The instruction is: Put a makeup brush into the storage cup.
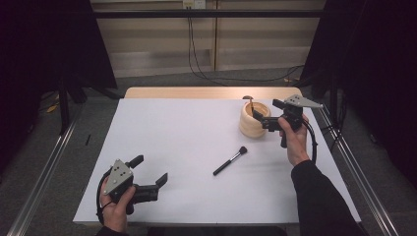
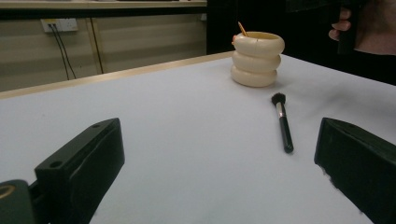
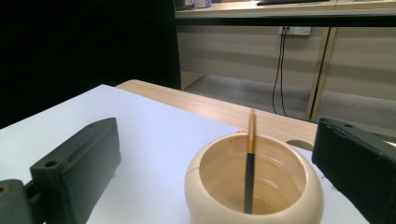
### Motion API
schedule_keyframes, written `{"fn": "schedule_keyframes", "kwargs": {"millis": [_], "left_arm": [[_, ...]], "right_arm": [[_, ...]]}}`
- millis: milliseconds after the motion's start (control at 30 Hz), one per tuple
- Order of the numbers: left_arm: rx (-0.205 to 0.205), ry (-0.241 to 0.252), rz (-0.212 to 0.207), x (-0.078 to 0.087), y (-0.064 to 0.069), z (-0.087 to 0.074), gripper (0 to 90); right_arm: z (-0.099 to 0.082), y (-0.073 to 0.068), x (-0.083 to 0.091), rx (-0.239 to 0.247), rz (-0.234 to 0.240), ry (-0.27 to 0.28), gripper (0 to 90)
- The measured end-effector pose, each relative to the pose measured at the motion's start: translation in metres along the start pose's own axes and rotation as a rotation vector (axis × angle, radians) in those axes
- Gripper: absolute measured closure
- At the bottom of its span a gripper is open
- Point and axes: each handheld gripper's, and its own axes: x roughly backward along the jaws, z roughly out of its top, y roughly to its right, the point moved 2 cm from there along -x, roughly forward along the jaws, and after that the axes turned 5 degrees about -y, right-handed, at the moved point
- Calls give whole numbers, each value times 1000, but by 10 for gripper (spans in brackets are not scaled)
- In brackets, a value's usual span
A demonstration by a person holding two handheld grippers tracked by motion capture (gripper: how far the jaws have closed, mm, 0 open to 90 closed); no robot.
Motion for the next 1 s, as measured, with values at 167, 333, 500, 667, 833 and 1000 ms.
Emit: {"fn": "schedule_keyframes", "kwargs": {"millis": [167,333,500,667,833,1000], "left_arm": [[-5,-1,2,0,0,0,16],[-9,-1,4,1,0,1,17],[-10,1,4,1,0,1,16],[-12,-1,5,1,0,1,16],[-13,4,-1,1,0,1,16],[-11,4,-2,1,0,1,16]], "right_arm": [[-1,-4,8,11,4,10,8],[-4,-9,17,23,10,7,9],[-7,-14,28,31,10,23,8],[-12,-20,37,39,26,24,6],[-17,-25,49,40,25,18,9],[-24,-33,63,47,31,11,7]]}}
